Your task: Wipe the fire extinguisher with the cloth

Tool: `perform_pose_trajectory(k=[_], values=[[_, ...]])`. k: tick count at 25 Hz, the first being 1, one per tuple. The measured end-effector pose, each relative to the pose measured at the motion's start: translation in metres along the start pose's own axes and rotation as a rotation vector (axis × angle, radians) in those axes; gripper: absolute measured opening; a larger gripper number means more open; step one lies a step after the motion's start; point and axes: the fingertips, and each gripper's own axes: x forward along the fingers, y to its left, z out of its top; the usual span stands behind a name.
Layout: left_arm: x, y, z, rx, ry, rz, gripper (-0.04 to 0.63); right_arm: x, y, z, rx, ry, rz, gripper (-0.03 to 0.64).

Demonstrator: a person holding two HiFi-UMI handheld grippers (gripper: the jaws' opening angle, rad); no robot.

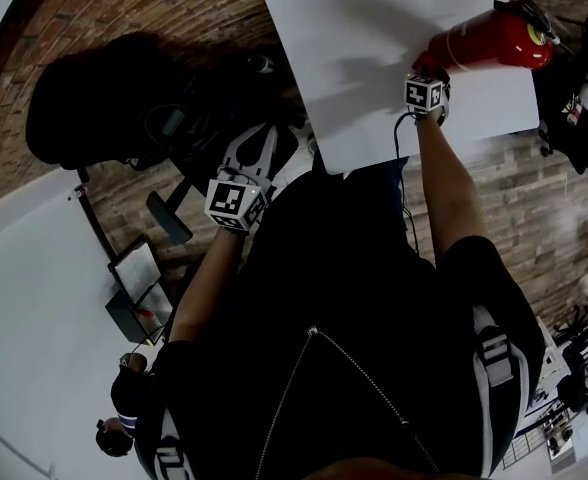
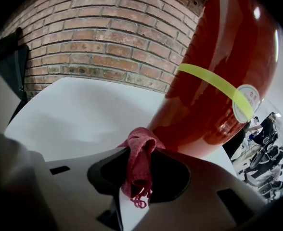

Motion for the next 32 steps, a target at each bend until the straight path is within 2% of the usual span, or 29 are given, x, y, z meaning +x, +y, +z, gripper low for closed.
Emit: perform_pose_trajectory(k=[3,6,13,22,32], values=[[0.003,-0.005,0.0,-0.009,0.006,-0.025,0.017,-0.016,0.005,0.005,0.007,-0.016,0.041,0.109],[0.007,-0.009,0.004,-0.004,-0.011,-0.047,0.017,-0.035,0.004,0.012,-0.008,-0.06,0.042,0.109],[0.018,-0.021,0.011,-0.012,-0.033,-0.1,0.017,-0.091,0.009,0.034,-0.153,-0.179,0.056,0.109],[0.037,-0.04,0.025,-0.012,-0.091,-0.169,0.017,-0.162,-0.009,0.085,-0.263,-0.349,0.012,0.109],[0.048,-0.05,0.037,-0.016,-0.142,-0.207,0.017,-0.245,-0.042,0.159,-0.323,-0.504,-0.084,0.109]])
